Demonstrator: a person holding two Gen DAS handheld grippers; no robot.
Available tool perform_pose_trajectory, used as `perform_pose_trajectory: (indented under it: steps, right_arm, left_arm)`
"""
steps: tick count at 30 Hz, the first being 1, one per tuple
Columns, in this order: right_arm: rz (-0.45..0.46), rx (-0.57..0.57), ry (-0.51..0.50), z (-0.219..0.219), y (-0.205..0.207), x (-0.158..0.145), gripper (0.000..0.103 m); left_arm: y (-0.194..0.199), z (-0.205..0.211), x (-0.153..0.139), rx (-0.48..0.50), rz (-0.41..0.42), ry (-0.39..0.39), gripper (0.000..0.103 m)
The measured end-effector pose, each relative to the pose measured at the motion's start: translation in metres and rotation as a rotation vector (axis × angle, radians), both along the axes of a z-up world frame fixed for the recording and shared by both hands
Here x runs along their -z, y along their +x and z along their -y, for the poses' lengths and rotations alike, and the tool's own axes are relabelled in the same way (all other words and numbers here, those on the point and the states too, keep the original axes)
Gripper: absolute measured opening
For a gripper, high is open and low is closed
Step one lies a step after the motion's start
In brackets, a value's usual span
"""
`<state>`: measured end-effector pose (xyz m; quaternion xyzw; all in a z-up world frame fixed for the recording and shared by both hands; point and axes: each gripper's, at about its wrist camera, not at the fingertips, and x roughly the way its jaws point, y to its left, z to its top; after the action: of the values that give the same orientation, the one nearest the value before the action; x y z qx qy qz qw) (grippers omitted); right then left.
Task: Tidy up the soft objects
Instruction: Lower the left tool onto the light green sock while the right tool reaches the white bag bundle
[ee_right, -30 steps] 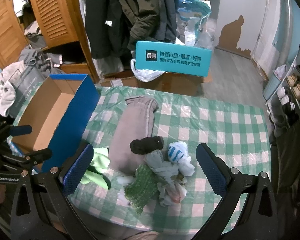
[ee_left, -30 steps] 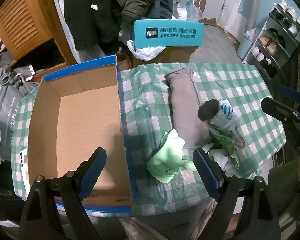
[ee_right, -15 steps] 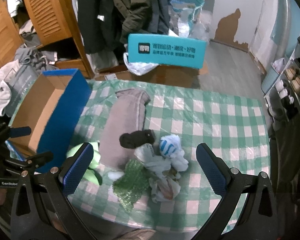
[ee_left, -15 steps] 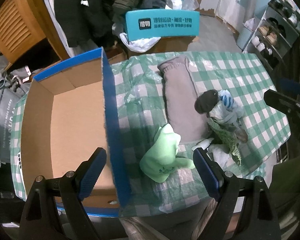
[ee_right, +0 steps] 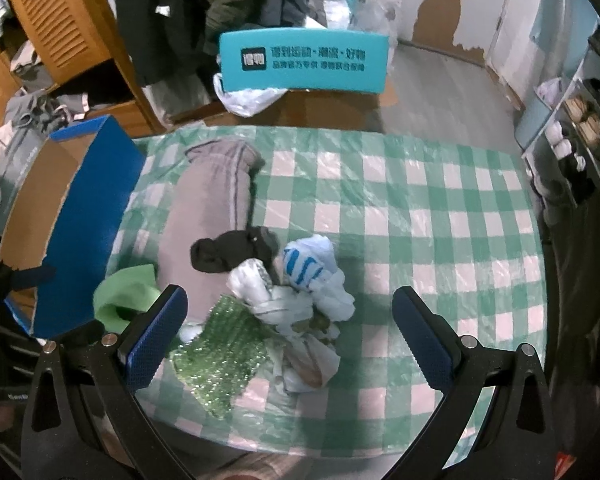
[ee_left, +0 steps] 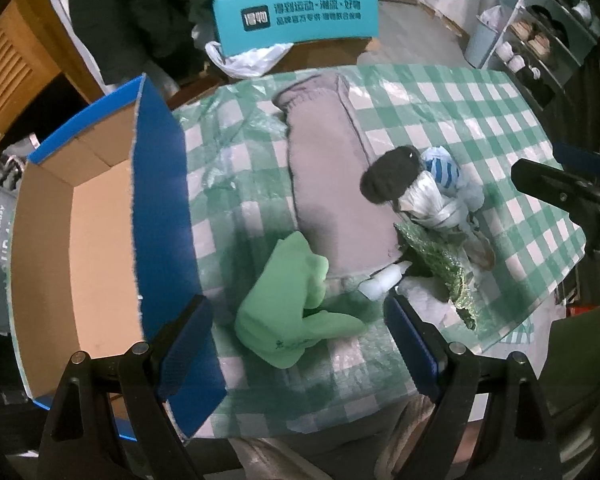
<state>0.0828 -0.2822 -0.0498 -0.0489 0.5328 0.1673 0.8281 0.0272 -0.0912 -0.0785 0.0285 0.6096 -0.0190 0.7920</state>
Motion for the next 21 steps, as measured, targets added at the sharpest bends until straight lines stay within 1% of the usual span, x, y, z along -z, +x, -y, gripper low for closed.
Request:
perform_pose_trajectory:
  steps: [7, 12, 21]
  right_arm:
    - [-0.047, 0.009, -0.006, 0.002, 0.007, 0.022, 0.101]
    - [-0.078, 0.018, -0.008, 0.001, 0.013, 0.037, 0.101]
    - [-0.109, 0.018, -0.027, 0.0, 0.02, 0.057, 0.101]
  left_arm:
    - [0.008, 0.009, 0.015, 0.0, -0.03, -0.002, 0.089]
    - [0.014, 0.014, 0.029, -0.004, -0.056, 0.011, 0.089]
    - [0.018, 0.0, 0.046, -0.053, -0.1, 0.007, 0.089]
